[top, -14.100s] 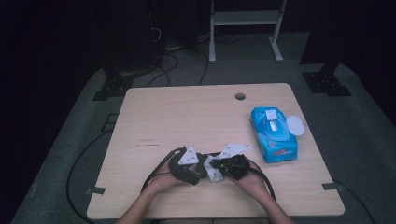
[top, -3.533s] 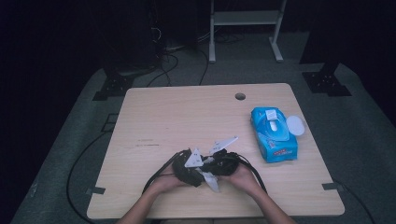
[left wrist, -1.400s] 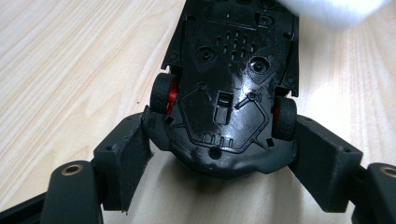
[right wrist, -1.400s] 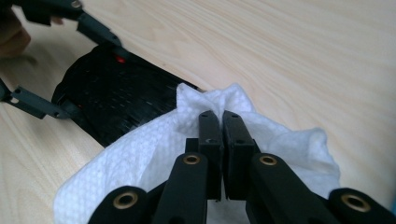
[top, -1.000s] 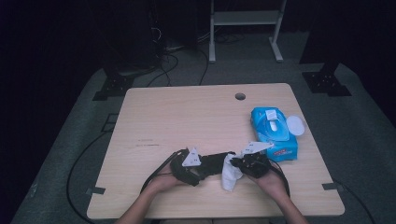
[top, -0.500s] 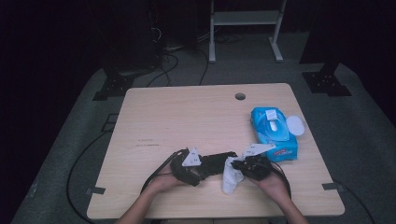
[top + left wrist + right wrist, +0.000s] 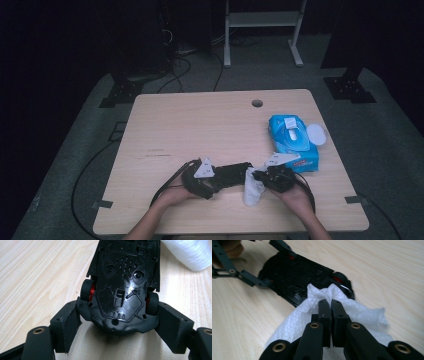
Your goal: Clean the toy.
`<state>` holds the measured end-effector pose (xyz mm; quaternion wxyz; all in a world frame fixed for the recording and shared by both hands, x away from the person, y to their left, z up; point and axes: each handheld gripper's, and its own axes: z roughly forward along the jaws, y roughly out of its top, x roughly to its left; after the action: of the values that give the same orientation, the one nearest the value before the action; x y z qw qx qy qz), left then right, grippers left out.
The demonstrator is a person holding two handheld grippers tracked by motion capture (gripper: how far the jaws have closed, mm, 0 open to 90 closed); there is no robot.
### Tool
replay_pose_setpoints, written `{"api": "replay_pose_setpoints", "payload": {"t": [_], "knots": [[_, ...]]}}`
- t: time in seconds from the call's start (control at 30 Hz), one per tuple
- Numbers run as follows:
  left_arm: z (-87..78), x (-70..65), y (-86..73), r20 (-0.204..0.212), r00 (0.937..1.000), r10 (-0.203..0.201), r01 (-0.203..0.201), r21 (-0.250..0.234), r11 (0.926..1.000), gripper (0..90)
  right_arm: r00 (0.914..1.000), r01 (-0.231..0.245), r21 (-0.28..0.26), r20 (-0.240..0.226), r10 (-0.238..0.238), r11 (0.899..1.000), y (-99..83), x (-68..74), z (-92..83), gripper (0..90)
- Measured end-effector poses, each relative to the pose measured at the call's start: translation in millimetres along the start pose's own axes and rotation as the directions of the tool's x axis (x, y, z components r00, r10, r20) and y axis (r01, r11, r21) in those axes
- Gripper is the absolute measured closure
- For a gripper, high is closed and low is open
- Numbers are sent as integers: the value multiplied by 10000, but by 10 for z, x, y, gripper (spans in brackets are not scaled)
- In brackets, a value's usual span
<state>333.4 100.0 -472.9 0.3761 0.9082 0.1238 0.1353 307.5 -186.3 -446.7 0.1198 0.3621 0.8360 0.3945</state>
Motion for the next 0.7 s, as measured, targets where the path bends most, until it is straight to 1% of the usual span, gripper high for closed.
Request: {"api": "replay_pose_setpoints", "payload": {"t": [0.03,0.07,0.1,0.17,0.2,0.23,0.3,0.37,0.4,0.43,0.5,0.53,0.57,0.63,0.67,0.7], "knots": [[3,-1,2,-12,10000,14,-14,3,10000,244,9999,77,33,79,-78,10000,4,16,-4,872],[3,0,5,-20,10000,39,-38,28,10000,244,9998,198,-3,24,-198,9998,17,52,1,872],[4,-1,6,-28,10000,44,-44,33,10000,244,9994,320,-26,-157,-320,9995,35,100,13,872],[3,-4,5,-36,10000,25,-24,41,10000,244,9964,737,69,-423,-734,9973,69,204,68,872],[2,-4,5,-52,10000,50,-50,40,10000,244,9946,932,192,-487,-921,9955,76,237,96,872],[-1,-3,4,-46,10000,22,-22,42,10000,244,9932,1091,263,-441,-1079,9937,76,242,115,872],[-9,4,0,-74,10000,7,-7,82,10000,243,9957,822,193,-444,-813,9964,68,182,95,872],[-9,13,-4,-35,10000,-19,19,31,10000,243,9985,551,185,13,-552,9983,50,97,46,872],[-6,12,-3,-29,10000,-2,2,19,10000,243,9997,236,44,-19,-236,9997,39,52,30,872],[-2,8,-1,-5,10000,5,-5,5,10000,243,9999,113,-73,4,-113,9999,38,20,22,872],[9,-8,7,44,10000,-14,14,-55,10000,244,9999,94,-188,46,-93,9998,84,5,43,872],[10,-10,13,64,9999,100,-100,-16,9999,244,9999,139,-303,71,-137,9994,119,11,69,872],[14,-19,17,73,9999,126,-126,-23,9999,243,9999,142,-405,79,-139,9991,156,17,104,871],[16,-27,22,100,9997,205,-205,-3,9998,244,9992,329,-393,246,-320,9987,232,38,183,868],[15,-26,22,98,9997,221,-221,11,9998,244,9988,364,-495,333,-348,9981,256,41,211,868],[11,-20,20,113,9997,230,-230,24,9997,243,9990,294,-548,358,-275,9981,266,35,235,869]]}}
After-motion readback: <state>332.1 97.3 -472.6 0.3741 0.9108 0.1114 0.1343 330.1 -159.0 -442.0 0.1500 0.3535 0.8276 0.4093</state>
